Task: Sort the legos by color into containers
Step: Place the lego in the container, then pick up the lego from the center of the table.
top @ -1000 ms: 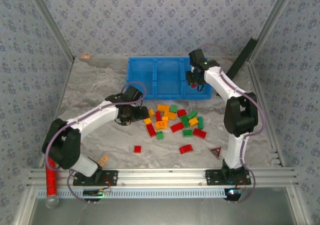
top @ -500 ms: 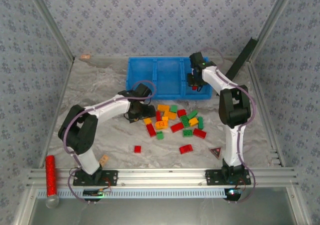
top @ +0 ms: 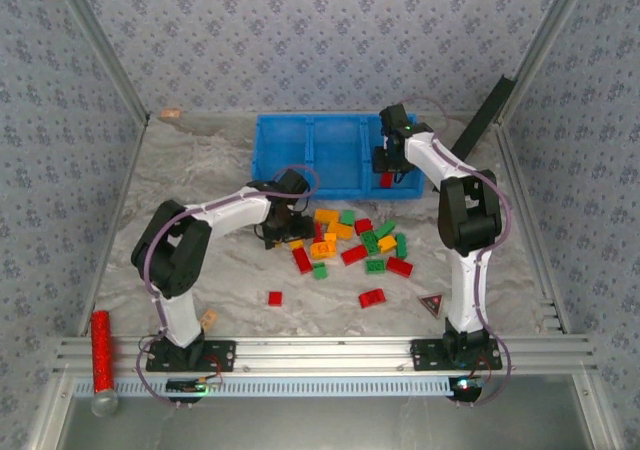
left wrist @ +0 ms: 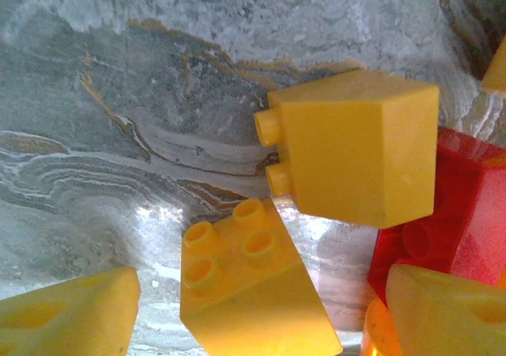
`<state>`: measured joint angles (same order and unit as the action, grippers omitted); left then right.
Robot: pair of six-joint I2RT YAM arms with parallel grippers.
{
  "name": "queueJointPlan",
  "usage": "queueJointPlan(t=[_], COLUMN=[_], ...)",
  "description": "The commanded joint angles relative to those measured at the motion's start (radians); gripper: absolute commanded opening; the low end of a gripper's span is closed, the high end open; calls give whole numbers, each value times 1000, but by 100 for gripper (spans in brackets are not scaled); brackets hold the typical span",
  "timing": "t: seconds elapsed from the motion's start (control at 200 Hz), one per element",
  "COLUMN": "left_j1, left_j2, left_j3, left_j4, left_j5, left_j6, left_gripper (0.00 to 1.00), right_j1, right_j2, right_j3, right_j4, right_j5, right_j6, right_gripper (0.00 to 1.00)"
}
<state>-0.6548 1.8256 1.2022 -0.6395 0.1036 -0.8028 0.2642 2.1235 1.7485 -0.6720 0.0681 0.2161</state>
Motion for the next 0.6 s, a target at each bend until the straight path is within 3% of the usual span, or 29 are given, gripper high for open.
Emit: queueJointPlan(t=[0.0,0.39,0.595], left_j1=[-5,9,30], left_j2=[17,48,26], left_j3=[33,-1,-46], left_j4=[-34,-71,-72], left_j5=[-38,-39,-32], left_j6=[11,26,39], left_gripper=[78,61,40], right_j1=[-2,3,0], right_j2=[-78,-332,-440], right_j3=[-18,-208,-392], right_j4=[-1,-71,-97], right_j5=[-31,-37,-32], right_j6=[-11,26,68], right_gripper=[44,39,40])
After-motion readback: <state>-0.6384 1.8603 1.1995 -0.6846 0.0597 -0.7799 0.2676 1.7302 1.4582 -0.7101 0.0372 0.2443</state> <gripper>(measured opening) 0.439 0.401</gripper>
